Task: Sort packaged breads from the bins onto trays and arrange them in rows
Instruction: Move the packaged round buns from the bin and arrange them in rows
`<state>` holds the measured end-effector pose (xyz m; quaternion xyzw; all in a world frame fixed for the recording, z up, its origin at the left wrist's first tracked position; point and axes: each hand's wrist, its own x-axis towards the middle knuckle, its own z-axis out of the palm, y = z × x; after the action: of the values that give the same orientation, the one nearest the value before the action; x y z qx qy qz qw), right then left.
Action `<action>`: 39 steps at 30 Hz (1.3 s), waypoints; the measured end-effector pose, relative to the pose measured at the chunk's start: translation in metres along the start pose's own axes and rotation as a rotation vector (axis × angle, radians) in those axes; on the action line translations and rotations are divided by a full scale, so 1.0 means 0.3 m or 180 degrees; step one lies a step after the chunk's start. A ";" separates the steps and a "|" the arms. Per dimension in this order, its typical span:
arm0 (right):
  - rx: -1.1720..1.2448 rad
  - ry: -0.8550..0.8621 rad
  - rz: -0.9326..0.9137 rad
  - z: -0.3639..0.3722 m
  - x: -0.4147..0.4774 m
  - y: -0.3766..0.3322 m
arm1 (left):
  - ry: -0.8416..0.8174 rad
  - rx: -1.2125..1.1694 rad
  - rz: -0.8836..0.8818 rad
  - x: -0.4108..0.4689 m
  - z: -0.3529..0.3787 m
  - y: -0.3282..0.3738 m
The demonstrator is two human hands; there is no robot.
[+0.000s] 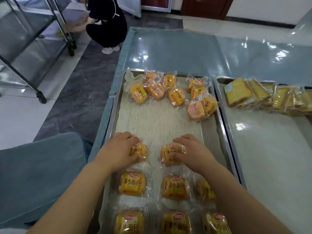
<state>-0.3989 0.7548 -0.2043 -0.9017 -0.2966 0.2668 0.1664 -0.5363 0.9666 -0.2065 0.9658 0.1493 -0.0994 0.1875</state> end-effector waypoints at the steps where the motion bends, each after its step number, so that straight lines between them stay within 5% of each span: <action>1: 0.0044 0.0058 0.0006 -0.017 0.007 0.004 | 0.0035 -0.0016 -0.0009 0.016 -0.008 -0.001; 17: -0.0445 0.1243 -0.0063 -0.235 0.399 -0.061 | 0.1114 -0.0521 -0.0706 0.483 -0.155 -0.065; 26: -0.0987 0.0632 0.0463 -0.200 0.571 -0.099 | 0.0968 0.0008 -0.0928 0.549 -0.135 -0.136; 39: 0.0328 0.1541 -0.0332 -0.128 0.414 -0.090 | 0.1473 -0.2615 -0.1029 0.310 -0.113 -0.064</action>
<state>-0.3041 0.8476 -0.2087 -0.9131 -0.2803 0.0490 0.2919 -0.4509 1.0202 -0.2050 0.7733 0.3616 0.1568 0.4966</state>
